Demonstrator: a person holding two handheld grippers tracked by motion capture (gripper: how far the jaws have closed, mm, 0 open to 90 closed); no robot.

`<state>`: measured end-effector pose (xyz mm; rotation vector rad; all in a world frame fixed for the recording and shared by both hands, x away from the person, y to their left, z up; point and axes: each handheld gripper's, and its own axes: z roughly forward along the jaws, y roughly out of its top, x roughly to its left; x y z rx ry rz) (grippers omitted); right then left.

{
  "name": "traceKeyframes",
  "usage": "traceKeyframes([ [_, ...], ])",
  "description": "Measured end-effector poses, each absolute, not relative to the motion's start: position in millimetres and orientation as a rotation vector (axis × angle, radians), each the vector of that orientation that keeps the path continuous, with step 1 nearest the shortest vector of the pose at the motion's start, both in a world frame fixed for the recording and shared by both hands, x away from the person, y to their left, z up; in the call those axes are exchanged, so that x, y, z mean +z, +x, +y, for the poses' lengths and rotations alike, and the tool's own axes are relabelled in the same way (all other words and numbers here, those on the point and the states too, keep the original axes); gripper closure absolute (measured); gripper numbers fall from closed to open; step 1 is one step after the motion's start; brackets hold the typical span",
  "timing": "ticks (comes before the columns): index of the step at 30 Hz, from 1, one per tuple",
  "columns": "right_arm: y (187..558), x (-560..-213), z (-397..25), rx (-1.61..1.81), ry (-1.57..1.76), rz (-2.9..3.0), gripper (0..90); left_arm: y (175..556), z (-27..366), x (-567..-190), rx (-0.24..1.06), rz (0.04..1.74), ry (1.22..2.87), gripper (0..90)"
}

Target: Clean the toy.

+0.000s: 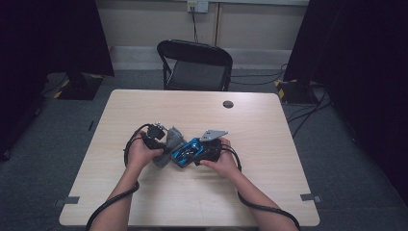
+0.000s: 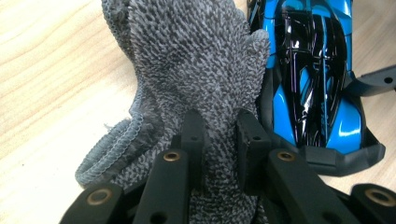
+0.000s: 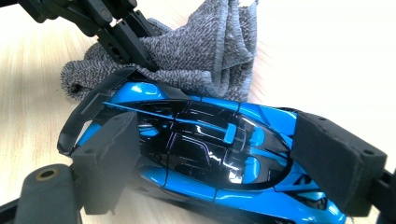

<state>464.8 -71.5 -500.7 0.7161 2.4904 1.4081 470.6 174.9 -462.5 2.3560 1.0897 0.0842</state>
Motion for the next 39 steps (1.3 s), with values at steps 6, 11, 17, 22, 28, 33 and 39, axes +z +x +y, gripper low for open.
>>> traceKeyframes([
  [6, 465, -501, -71, 1.408, 0.716, 2.490, 15.5, 466, 178, -462, 0.085, 1.086, 2.365, 76.1],
  [11, 465, -501, -71, 1.407, 0.716, 2.491, 15.5, 462, 182, -462, 0.083, 1.082, 2.364, 76.1],
  [17, 465, -501, -72, 1.407, 0.716, 2.491, 15.5, 455, 183, -461, 0.089, 1.081, 2.375, 76.0],
  [22, 465, -501, -72, 1.408, 0.716, 2.491, 15.5, 451, 187, -461, 0.089, 1.076, 2.375, 76.0],
  [28, 465, -501, -71, 1.408, 0.716, 2.490, 15.5, 445, 191, -461, 0.083, 1.075, 2.372, 76.0],
  [33, 465, -501, -71, 1.406, 0.716, 2.492, 15.5, 441, 193, -460, 0.082, 1.075, 2.377, 76.0],
  [39, 465, -501, -72, 1.408, 0.716, 2.490, 15.5, 435, 196, -457, 0.082, 1.062, 2.394, 76.0],
])
